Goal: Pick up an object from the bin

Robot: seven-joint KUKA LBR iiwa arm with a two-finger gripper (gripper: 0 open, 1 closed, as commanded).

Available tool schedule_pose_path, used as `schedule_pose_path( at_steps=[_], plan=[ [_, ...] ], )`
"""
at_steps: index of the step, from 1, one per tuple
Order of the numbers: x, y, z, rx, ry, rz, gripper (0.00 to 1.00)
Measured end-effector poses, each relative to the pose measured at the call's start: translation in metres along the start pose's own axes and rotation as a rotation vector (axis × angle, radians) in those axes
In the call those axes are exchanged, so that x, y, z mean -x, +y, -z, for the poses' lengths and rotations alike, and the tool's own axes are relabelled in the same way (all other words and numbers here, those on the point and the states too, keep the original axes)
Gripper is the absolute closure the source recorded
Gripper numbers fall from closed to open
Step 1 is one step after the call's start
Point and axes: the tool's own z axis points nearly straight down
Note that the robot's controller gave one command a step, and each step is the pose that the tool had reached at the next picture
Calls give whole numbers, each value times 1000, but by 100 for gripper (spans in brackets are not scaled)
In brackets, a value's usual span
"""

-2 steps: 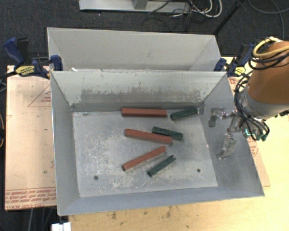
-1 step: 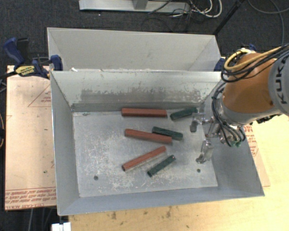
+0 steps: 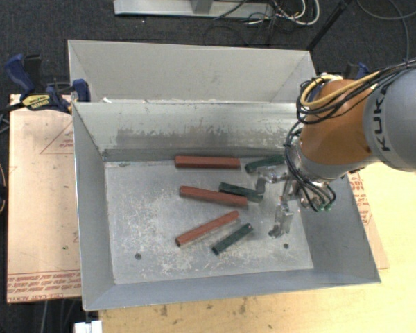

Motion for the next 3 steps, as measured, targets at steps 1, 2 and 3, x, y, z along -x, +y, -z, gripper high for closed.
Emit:
schedule_pose_path(
  at_steps=[1, 2, 3],
  plan=[
    [-4, 10, -13, -3, -7, 217, 0],
    [11, 86, -55, -4, -6, 329, 100],
    [11, 86, -55, -4, -6, 329, 100]
  ],
)
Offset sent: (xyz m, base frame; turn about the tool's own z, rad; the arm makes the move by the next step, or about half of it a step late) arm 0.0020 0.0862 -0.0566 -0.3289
